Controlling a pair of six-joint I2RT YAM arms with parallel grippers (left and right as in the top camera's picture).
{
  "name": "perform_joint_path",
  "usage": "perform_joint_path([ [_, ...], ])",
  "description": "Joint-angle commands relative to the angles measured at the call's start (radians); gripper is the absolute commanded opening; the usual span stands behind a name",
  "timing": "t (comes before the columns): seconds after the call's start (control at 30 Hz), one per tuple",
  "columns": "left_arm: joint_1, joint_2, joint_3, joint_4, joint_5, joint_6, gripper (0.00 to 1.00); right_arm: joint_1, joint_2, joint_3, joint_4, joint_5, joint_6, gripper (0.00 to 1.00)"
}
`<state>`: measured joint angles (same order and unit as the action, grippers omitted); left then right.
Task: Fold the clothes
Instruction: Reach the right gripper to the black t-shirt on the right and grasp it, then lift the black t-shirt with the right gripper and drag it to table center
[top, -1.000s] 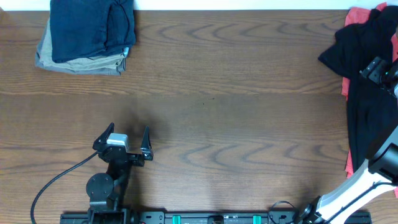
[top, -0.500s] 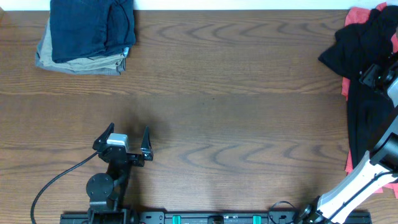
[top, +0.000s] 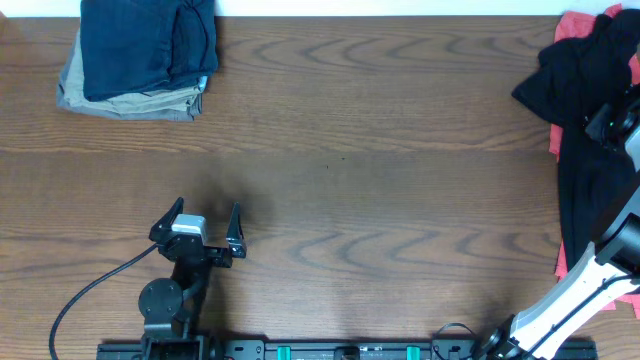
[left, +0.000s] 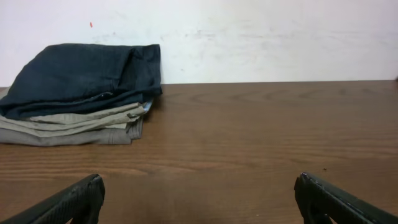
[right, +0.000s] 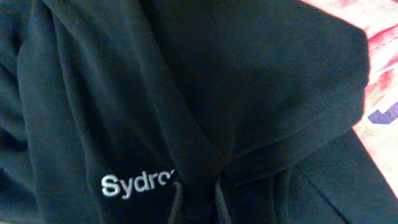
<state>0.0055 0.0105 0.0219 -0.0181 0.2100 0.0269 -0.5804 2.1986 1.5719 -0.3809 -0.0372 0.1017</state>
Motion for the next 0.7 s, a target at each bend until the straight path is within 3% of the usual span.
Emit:
perform_joint_path([
  [0.0,0.005,-0.006,-0.018,-0.030,0.014,0.006,0.98,-0.001,-0.015,0.055,-0.036,-0.004,-0.002,0.12],
  [0.2,0.005,-0.006,-0.018,-0.030,0.014,0.006,0.98,0.005,-0.110,0.069,-0.083,-0.004,-0.002,0.01],
  [0.6,0.005,-0.006,-0.018,-0.030,0.014,0.006,0.98,0.100,-0.304,0.069,-0.108,-0.004,-0.002,0.05],
  [0.67,0.005,-0.006,-0.018,-0.030,0.014,0.006,0.98,0.117,-0.319,0.069,-0.121,-0.004,-0.002,0.01],
])
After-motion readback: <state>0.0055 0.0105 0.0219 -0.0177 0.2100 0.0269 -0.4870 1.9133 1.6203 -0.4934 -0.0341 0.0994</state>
